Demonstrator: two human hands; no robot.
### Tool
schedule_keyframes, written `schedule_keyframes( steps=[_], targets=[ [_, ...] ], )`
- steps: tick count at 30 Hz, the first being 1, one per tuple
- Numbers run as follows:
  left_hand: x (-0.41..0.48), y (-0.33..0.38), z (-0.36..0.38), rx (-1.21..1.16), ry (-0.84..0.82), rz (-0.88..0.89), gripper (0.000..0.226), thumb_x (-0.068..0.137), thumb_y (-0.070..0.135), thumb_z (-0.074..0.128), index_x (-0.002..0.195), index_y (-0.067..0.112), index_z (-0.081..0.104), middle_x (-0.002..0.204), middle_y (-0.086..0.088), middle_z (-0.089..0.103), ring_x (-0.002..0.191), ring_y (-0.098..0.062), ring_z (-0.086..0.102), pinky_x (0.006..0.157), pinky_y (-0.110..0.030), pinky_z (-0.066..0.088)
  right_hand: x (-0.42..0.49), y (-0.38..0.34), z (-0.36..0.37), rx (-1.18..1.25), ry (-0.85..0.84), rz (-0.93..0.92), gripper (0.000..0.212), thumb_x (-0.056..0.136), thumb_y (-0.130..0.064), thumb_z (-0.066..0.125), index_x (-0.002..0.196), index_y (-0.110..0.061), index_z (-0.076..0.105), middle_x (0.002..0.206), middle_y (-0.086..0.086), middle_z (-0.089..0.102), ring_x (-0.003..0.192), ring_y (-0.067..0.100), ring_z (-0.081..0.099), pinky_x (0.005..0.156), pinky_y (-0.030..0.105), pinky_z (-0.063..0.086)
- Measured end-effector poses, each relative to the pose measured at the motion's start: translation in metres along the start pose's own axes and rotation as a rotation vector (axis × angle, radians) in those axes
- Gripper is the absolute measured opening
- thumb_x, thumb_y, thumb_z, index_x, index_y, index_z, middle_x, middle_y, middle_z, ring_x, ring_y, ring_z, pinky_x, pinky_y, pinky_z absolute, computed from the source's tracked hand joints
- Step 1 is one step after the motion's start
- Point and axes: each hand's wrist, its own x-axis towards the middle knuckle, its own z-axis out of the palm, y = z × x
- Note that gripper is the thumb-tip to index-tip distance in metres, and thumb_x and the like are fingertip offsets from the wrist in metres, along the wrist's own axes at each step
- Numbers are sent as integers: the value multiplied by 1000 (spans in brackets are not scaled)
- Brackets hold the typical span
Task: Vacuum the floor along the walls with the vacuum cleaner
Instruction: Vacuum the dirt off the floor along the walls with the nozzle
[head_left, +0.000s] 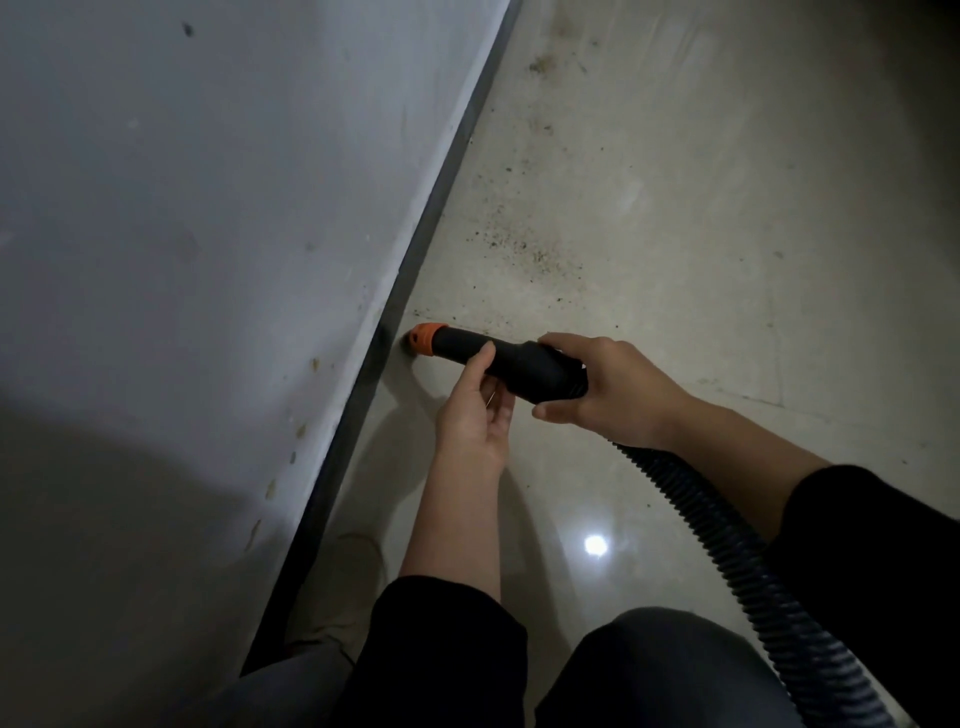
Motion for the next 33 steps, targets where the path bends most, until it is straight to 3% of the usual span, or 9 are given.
schedule_keyframes(
  steps=[4,13,21,33],
  targets=[
    [3,2,-1,-3,12,15,42,89,19,69,128,7,58,101,-8,72,91,-13,69,69,-20,54,4,-1,3,1,0,-15,47,78,-28,78,120,-20,58,99,2,68,87,20,62,80,40,52],
    [-2,-5,1,6,18,17,40,88,18,70,125,8,59,107,-9,71,100,-15,67,78,-22,53,-4,5,0,-10,9,0,45,77,-29,79,117,-21,59,96,1,68,84,18,63,79,40,53],
    [-17,-20,1,7,84,39,24,87,16,72,108,9,62,106,-11,72,93,-14,69,78,-21,56,-11,11,-8,41,-43,43,47,74,-26,82,116,-26,62,96,-4,69,81,13,62,76,30,50],
    [-27,-25,-13,-44,121,53,33,86,15,72,116,6,62,105,-11,72,90,-14,70,69,-18,58,-14,14,-1,160,-130,29,43,72,-25,83,111,-33,66,96,-10,71,86,14,67,85,40,54]
  ],
)
